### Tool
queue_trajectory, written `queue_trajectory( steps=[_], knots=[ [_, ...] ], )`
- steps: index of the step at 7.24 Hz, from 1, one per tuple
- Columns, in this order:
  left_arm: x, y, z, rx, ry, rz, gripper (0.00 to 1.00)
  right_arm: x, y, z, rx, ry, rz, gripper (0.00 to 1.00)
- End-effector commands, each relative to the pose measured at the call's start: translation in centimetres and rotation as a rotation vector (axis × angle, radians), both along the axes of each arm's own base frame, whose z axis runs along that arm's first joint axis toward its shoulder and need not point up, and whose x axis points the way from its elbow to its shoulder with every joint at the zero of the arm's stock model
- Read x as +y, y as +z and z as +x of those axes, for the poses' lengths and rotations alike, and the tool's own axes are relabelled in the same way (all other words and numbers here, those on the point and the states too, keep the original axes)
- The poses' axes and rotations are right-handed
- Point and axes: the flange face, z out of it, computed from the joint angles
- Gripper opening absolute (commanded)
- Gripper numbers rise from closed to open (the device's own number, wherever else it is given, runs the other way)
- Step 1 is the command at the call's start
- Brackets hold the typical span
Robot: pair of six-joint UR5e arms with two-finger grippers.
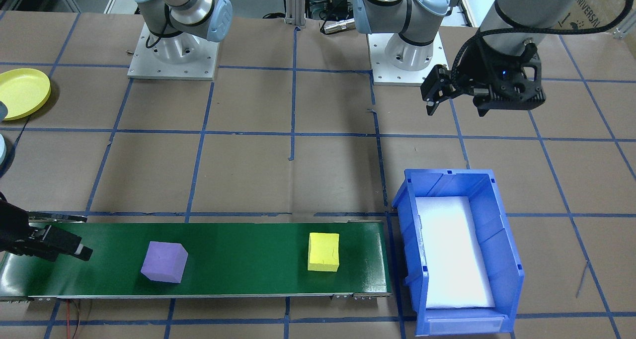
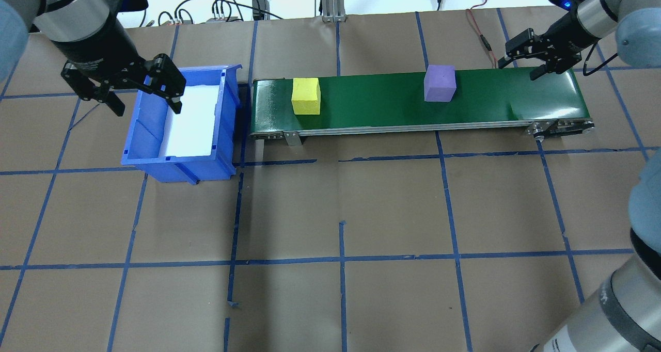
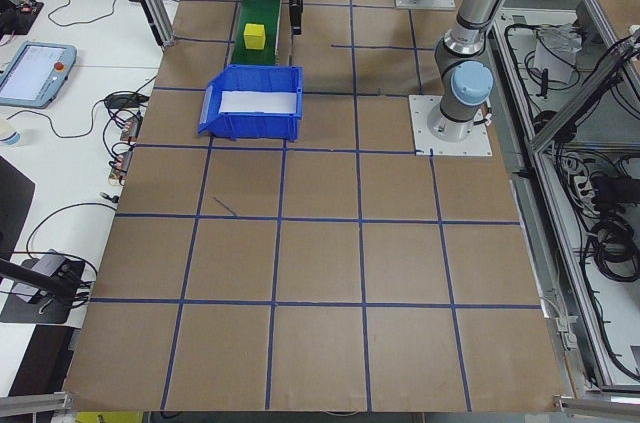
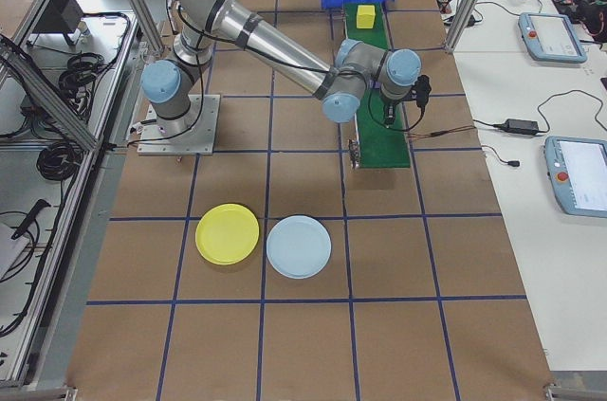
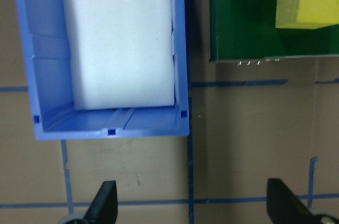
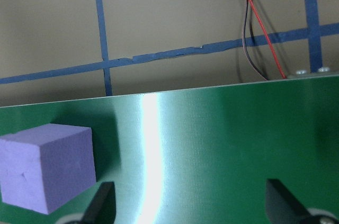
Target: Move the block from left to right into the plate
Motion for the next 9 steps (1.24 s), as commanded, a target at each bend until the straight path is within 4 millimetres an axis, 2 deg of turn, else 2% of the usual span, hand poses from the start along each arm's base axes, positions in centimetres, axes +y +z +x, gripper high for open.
queue_trajectory(
  steps=[1,2,9],
  knots=[
    [1.33,0.54,-0.04,0.018,0.013,0.028,1.0,0.12,0.15,-0.04,0.007,0.015,-0.007,1.0],
    [0.95,0.41,-0.53,0.077,0.021,0.019,1.0,0.1,0.17,-0.05,0.008,0.021,-0.011,1.0],
    [0.4,1.14,0.22,0.057,0.012,-0.015,1.0,0.32,0.33,0.12,0.008,0.017,-0.001,1.0]
  ],
)
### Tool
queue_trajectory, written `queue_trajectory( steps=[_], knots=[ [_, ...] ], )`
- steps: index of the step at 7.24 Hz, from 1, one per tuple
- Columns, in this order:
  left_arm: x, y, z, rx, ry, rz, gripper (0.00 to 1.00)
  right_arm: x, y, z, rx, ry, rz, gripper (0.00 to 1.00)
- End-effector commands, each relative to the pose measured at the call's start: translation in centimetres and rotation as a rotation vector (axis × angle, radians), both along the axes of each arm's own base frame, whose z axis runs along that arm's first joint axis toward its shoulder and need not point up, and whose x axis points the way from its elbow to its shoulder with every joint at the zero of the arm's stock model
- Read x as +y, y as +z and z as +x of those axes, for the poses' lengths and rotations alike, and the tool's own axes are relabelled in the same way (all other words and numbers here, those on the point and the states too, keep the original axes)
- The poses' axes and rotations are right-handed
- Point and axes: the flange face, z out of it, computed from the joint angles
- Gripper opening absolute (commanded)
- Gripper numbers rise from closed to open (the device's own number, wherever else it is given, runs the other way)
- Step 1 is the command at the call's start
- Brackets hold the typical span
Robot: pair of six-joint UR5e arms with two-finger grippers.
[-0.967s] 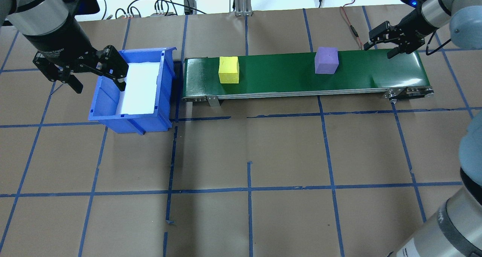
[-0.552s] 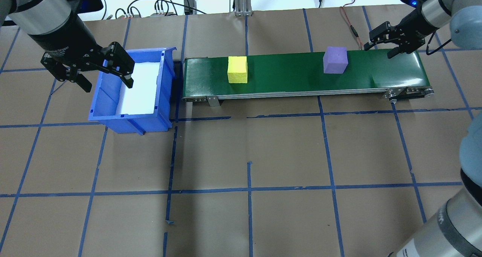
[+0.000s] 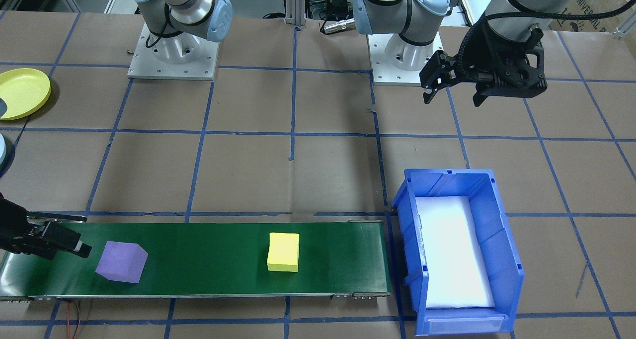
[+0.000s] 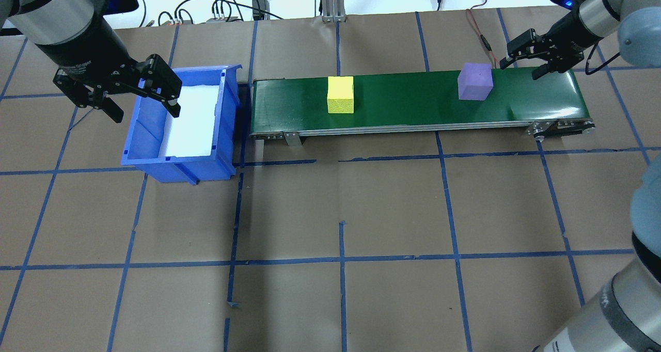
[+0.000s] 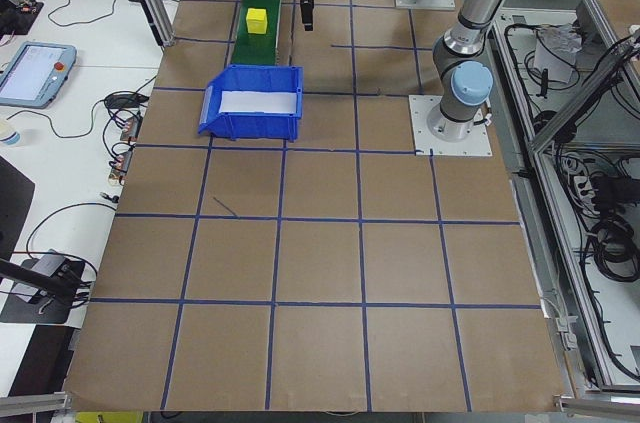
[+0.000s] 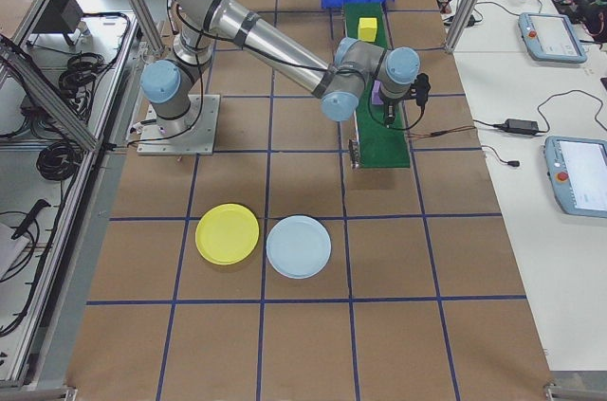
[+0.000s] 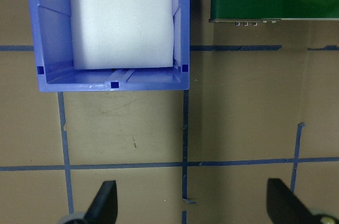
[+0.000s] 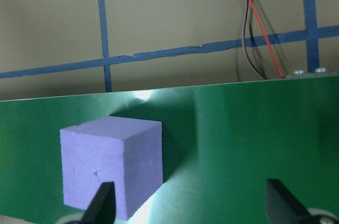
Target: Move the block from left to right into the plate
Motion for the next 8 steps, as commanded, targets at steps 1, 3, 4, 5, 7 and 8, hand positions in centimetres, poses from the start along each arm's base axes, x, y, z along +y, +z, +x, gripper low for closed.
queue_trajectory(
  steps=[1,3,4,5,7,8],
  knots=[
    [0.0,0.3,0.8,-0.063,-0.004,0.001,1.0,0.1,-0.6,0.1,-0.003,-0.006,0.013,1.0],
    [-0.1,0.5,0.7,-0.064,-0.007,-0.003,1.0,-0.4,-0.7,-0.1,-0.001,-0.025,0.005,1.0],
    [-0.1,0.7,0.7,-0.058,-0.005,-0.009,1.0,-0.5,-0.8,-0.1,-0.002,-0.035,0.009,1.0],
    [-0.1,0.7,0.8,-0.059,-0.006,-0.009,1.0,-0.6,-1.2,-0.1,-0.008,-0.048,0.017,1.0],
    [-0.2,0.6,0.7,-0.058,-0.006,-0.006,1.0,-0.9,-1.7,-0.3,-0.004,-0.051,0.007,1.0],
    [-0.1,0.5,0.7,-0.056,-0.008,-0.004,1.0,-1.4,-1.7,-0.5,0.01,-0.048,-0.023,1.0]
  ],
)
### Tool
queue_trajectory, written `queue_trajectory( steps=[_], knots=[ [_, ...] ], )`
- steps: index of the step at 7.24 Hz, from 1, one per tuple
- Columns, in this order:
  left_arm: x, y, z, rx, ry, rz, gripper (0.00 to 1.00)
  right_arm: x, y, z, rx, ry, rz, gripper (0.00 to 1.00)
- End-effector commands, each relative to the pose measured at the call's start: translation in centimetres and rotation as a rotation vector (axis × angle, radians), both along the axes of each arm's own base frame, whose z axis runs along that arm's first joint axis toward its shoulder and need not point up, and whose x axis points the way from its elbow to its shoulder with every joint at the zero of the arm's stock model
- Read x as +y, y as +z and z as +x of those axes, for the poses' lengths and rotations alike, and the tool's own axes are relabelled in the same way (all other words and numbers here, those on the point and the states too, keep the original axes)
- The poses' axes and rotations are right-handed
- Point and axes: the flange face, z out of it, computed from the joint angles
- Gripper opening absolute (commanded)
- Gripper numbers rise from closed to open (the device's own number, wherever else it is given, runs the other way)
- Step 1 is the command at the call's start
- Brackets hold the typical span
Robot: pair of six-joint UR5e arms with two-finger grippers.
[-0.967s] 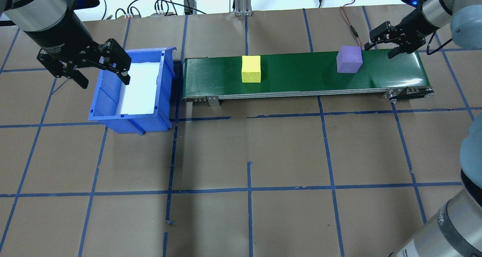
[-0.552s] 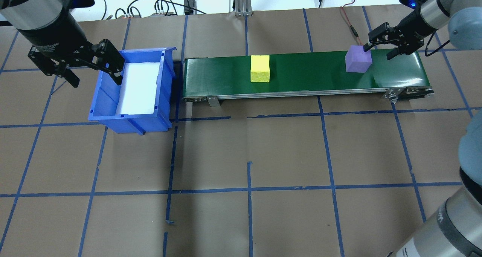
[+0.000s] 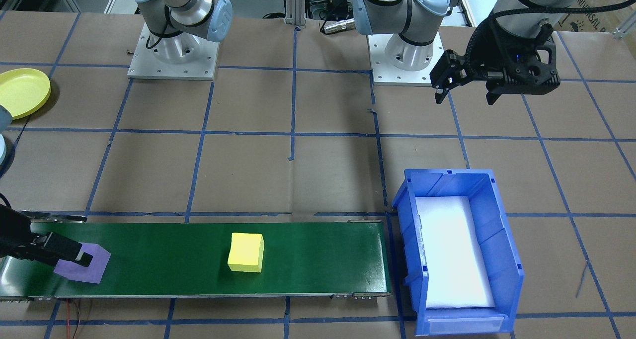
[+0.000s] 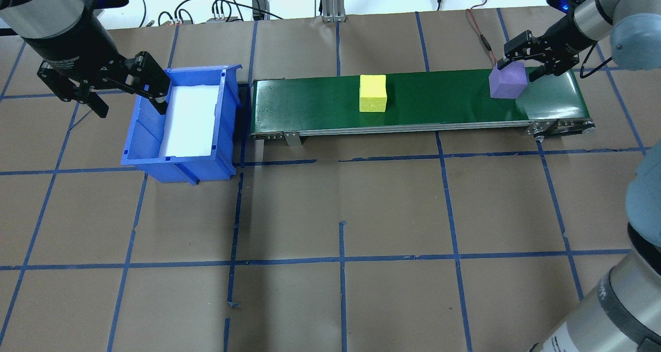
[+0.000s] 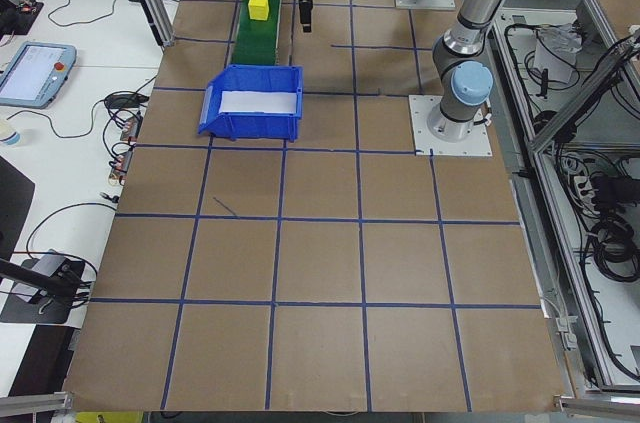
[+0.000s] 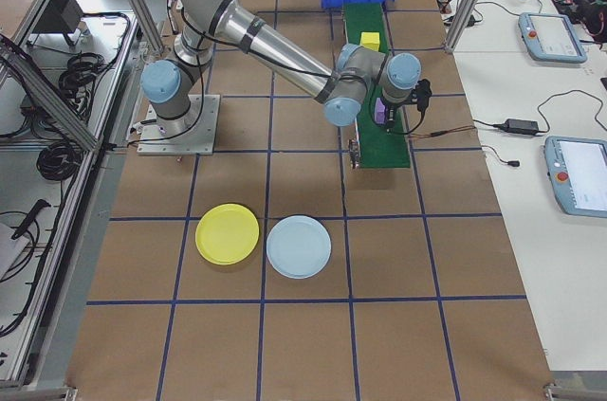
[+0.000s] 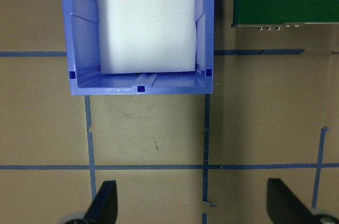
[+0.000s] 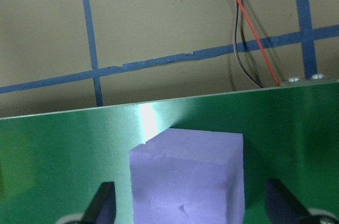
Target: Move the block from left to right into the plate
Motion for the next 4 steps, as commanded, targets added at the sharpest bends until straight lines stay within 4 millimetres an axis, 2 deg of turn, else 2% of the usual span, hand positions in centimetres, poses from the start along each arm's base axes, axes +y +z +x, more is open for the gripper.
queue_trajectory(
  steps=[1,3,4],
  knots=[
    [0.0,-0.2,-0.4,0.003,-0.007,0.003,1.0,-0.6,-0.5,-0.6,0.051,-0.002,-0.037,1.0],
    [0.1,-0.3,-0.8,0.004,-0.013,0.008,1.0,-0.1,-2.4,-1.4,0.138,0.003,0.021,0.97],
    [0.1,-0.3,-0.7,0.002,-0.015,0.008,1.0,0.1,-2.2,-1.7,0.172,0.001,0.031,0.72]
  ],
)
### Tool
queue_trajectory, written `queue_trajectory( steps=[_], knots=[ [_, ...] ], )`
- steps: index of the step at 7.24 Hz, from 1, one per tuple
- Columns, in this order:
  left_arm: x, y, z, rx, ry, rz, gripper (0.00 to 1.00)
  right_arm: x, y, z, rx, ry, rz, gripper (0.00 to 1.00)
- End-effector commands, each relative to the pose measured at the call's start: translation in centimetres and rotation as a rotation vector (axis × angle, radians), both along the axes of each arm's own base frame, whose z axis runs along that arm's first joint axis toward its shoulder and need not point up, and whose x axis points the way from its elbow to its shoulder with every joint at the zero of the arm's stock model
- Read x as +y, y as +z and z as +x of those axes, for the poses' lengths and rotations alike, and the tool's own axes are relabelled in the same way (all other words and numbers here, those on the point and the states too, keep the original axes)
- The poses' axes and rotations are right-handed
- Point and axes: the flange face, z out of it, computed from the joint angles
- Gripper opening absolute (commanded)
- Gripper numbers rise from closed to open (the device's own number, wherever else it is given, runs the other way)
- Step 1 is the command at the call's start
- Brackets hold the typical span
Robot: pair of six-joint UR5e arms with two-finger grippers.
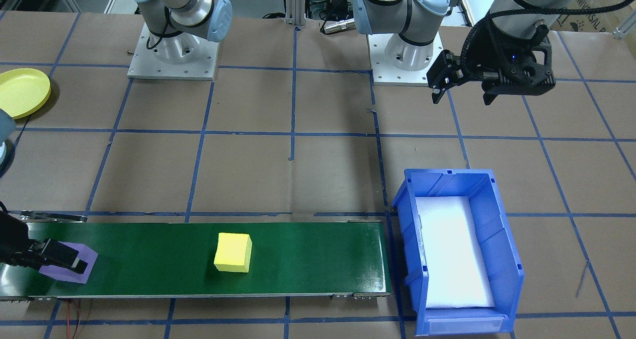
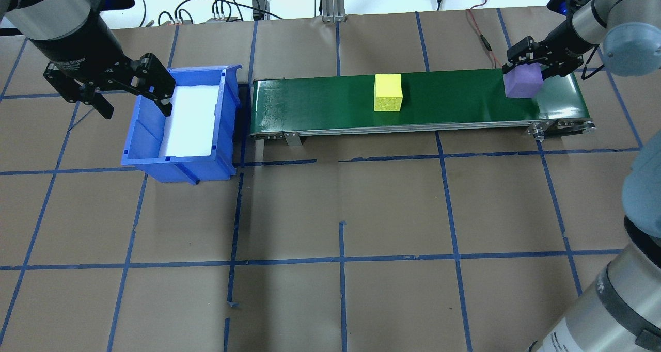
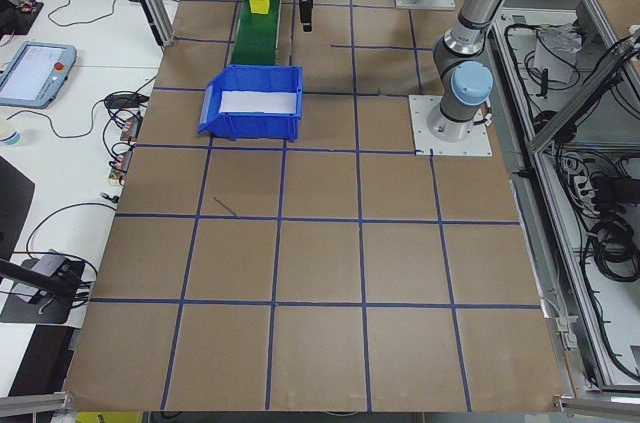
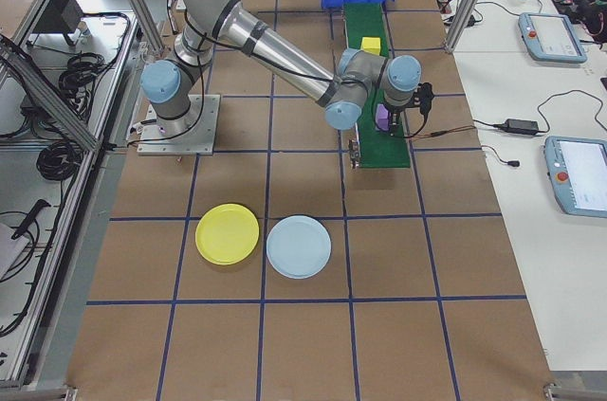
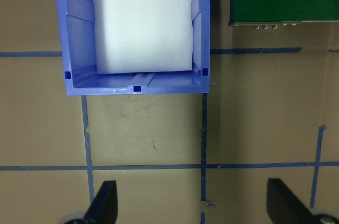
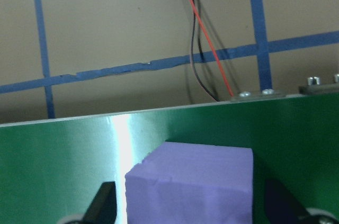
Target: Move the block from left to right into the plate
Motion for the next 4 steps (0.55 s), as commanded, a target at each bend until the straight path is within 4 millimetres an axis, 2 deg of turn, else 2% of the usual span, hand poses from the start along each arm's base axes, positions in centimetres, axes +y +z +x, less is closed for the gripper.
queue_trajectory(
  steps=[1,2,3,4],
  knots=[
    [0.1,-0.2,-0.2,-0.001,-0.004,0.003,1.0,0.4,-0.4,-0.5,0.06,0.008,0.026,0.4],
    [0.0,-0.1,-0.2,0.0,-0.004,0.002,1.0,0.8,0.5,-1.3,0.156,0.034,0.039,0.27],
    [0.1,0.0,-0.2,0.002,-0.004,-0.001,1.0,1.9,3.0,-2.8,0.24,0.077,0.034,0.25],
    [0.0,0.3,0.0,0.001,-0.003,-0.008,1.0,4.6,5.3,-6.9,0.251,0.083,0.039,0.25]
  ],
)
